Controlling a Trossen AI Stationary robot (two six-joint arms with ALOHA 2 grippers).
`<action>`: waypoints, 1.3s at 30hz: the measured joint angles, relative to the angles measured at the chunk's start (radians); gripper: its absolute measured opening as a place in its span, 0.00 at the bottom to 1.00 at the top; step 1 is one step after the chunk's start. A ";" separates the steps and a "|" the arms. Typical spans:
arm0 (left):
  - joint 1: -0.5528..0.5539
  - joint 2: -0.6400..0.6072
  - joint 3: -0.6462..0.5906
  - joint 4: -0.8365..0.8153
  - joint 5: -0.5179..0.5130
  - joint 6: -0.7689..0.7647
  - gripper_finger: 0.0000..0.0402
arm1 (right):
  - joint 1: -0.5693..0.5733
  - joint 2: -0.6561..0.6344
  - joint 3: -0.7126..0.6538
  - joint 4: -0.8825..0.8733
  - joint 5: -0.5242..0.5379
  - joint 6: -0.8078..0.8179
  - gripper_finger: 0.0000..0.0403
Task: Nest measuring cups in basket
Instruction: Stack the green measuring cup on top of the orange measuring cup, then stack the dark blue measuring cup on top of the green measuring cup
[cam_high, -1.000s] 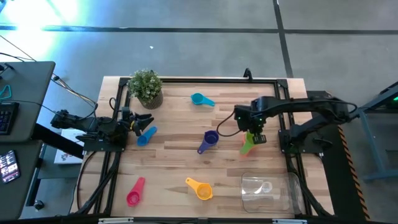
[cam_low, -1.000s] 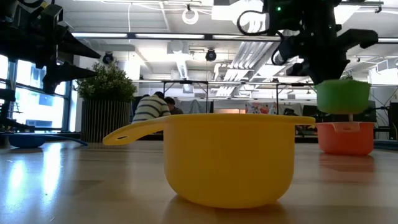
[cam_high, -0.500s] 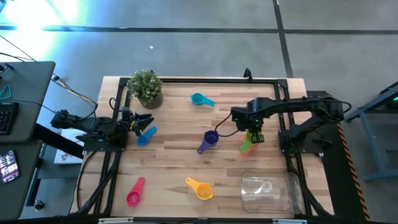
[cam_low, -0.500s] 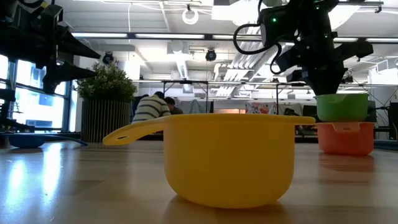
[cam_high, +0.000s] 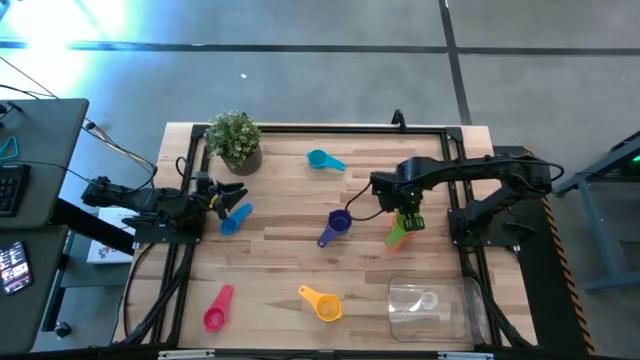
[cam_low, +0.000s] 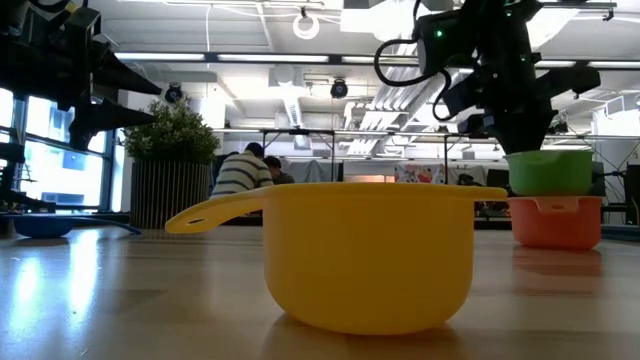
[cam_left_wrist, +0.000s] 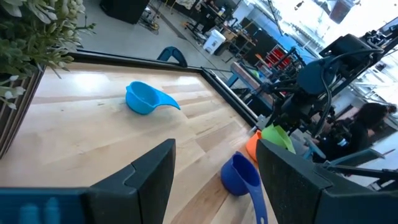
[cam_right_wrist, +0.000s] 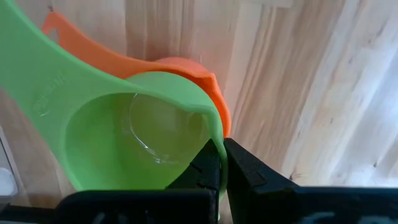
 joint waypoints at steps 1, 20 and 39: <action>0.000 0.000 0.000 0.000 0.000 0.000 0.54 | 0.000 0.008 0.000 -0.002 -0.002 0.000 0.00; 0.000 0.000 0.000 0.000 0.000 0.012 0.54 | 0.000 0.035 0.000 -0.009 0.025 -0.035 0.03; 0.000 0.000 0.000 0.000 0.000 0.014 0.54 | 0.036 0.034 -0.001 -0.020 0.077 0.037 0.21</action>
